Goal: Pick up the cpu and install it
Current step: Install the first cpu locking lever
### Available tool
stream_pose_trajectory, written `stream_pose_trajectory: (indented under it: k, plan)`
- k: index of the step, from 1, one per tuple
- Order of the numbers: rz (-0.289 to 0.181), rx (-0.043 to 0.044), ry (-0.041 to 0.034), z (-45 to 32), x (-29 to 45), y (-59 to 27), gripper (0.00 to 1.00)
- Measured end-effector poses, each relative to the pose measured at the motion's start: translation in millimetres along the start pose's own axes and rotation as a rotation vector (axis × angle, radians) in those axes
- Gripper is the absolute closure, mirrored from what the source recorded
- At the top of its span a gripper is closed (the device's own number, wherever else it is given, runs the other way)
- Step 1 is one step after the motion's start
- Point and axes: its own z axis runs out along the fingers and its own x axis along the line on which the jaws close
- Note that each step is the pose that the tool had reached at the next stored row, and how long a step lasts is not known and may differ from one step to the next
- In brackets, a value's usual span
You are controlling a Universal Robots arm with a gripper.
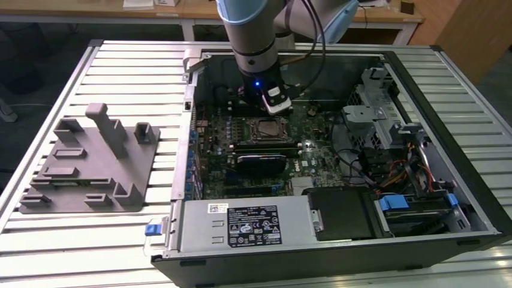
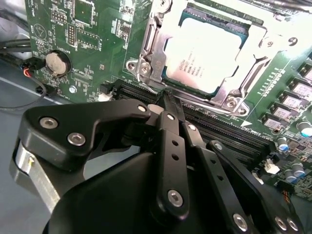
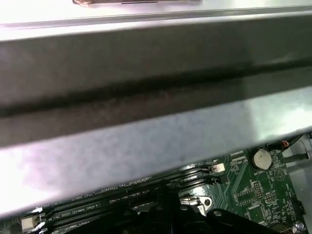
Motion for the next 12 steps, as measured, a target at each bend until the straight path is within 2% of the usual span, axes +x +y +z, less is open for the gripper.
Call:
stream_pose_trajectory:
  k: [9,10,12]
  plan:
    - [0.000,0.0012,-0.0001,3.4,0.1,-0.7,0.89]
    - [0.000,-0.0010,0.0005,3.6,0.0,-0.8,0.89]
    - [0.004,-0.0143,0.0037,3.8,-0.2,-0.7,0.89]
